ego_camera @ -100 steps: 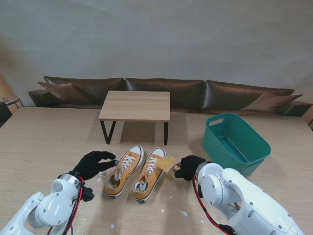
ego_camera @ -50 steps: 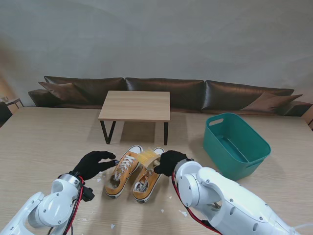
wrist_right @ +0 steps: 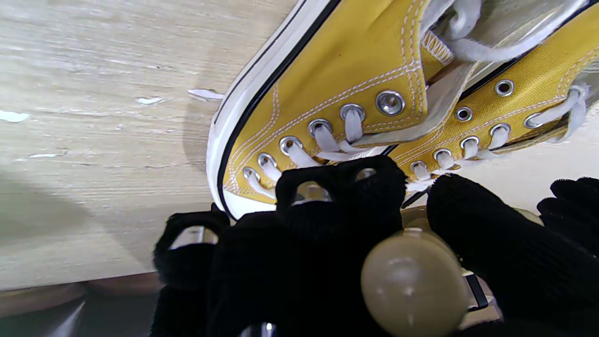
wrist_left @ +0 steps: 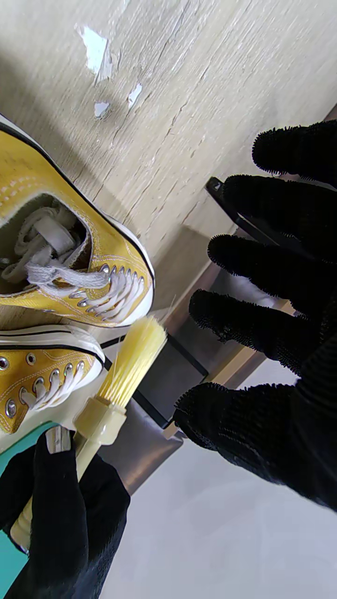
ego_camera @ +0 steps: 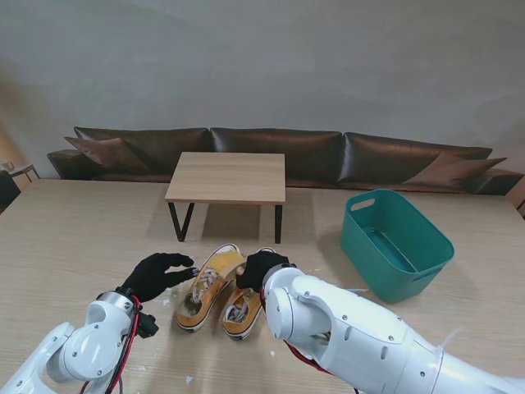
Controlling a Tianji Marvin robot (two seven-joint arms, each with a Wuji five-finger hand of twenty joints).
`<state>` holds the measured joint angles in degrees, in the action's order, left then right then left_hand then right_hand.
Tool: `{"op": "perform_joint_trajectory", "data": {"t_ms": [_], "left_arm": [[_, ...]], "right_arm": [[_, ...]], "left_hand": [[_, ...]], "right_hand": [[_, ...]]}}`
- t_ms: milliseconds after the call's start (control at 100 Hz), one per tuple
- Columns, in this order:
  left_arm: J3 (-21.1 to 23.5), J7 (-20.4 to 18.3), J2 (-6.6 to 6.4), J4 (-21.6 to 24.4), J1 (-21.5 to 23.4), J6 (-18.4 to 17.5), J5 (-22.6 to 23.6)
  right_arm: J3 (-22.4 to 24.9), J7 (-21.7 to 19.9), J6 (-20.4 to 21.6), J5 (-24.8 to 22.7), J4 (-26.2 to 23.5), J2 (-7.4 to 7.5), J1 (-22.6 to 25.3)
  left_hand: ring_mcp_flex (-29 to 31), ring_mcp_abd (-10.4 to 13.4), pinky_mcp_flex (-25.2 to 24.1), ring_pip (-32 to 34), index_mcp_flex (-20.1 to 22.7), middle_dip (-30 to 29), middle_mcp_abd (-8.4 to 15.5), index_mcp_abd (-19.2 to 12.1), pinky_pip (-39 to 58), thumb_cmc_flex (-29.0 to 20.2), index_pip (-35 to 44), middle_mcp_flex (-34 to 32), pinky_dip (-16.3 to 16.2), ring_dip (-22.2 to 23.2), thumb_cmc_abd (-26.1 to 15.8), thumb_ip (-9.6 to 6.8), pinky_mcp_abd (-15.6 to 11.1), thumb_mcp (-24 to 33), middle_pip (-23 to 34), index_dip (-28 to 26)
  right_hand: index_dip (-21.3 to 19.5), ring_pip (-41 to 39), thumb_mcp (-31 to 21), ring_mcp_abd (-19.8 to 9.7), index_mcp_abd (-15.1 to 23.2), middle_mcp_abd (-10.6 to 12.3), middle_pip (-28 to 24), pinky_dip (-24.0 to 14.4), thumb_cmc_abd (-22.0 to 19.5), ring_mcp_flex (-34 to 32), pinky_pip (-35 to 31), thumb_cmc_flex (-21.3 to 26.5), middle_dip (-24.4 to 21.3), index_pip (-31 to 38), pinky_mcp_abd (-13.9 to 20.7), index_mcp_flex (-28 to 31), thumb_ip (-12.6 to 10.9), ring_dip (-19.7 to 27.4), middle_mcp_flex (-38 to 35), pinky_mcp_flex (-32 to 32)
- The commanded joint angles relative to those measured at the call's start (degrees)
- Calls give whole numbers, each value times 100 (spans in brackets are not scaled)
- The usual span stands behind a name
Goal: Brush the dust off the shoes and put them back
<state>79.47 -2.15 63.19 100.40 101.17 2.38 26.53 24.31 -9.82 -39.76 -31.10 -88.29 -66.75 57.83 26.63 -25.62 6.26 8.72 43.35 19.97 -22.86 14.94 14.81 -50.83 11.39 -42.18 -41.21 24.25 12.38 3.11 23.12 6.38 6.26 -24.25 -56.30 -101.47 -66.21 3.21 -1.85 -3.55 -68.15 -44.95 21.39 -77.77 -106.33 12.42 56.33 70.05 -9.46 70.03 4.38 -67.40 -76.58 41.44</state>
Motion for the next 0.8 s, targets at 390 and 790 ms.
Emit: {"op": "perform_joint_trajectory", "data": {"t_ms": [390,790], "left_arm": [[-1,-110,35,43,17,69,-29],[4,-138,30,41,12,66,-46]], "right_arm": [[-823,-411,-370,272,347,-307,-751],[-1040,-947,-405,252,292,-17,-1155]], "left_hand": [[-207,18,-95,-124,27,18,-36,57,-157,-10,-29,85,-127,-14,-69,-183,-1,18,-21,0],[-198,13,-91,-125,43,19,-48,69,-155,-12,-25,77,-131,-14,-91,-183,0,25,-21,-2]], "right_hand": [[-1,-325,-350,-901,-764,-294,-786,104,-397,243,-1331,208,146,6,130,686,-63,51,-629,2715],[-12,-309,-302,-962,-716,-260,-762,116,-433,239,-1314,209,148,-21,175,679,-75,66,-625,2716]]}}
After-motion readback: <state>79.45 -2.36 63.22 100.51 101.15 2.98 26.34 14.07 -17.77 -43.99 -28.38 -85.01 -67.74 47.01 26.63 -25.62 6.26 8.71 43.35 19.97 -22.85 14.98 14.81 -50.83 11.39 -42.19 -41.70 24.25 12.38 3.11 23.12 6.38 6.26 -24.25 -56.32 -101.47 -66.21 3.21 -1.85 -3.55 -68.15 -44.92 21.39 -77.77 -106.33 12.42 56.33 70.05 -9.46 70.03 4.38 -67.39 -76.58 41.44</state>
